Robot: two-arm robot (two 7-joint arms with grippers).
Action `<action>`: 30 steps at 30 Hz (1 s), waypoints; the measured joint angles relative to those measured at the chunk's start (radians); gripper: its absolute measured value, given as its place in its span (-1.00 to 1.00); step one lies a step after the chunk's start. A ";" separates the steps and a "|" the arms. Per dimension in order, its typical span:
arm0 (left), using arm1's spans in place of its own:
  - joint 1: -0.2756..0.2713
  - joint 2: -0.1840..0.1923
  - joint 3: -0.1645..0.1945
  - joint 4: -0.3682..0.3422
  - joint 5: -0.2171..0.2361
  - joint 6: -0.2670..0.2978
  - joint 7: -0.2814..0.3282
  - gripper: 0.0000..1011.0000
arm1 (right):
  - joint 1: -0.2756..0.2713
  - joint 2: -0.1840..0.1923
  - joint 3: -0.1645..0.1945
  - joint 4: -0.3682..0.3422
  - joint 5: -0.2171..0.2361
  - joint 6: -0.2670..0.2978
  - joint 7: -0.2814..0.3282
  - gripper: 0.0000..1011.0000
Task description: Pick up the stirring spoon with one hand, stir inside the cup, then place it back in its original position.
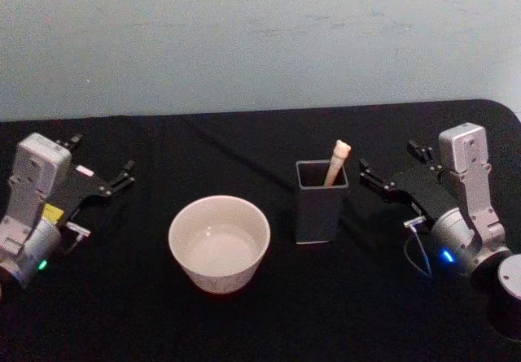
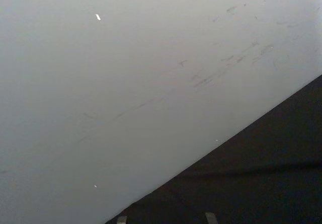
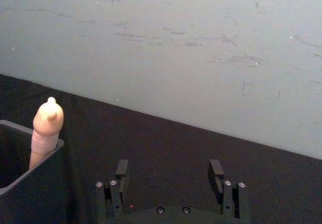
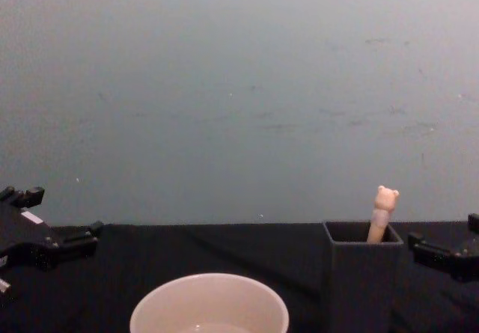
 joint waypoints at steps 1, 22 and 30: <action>0.000 0.000 0.000 0.000 0.000 0.000 0.000 0.98 | 0.000 0.000 0.000 0.000 0.000 0.000 0.000 0.99; 0.000 0.000 0.000 0.000 0.000 0.000 0.000 0.98 | 0.000 0.000 0.000 0.000 0.000 -0.001 0.000 0.99; 0.000 0.000 0.000 0.000 0.000 0.000 0.000 0.98 | 0.000 0.000 0.000 0.000 0.000 0.000 0.000 0.99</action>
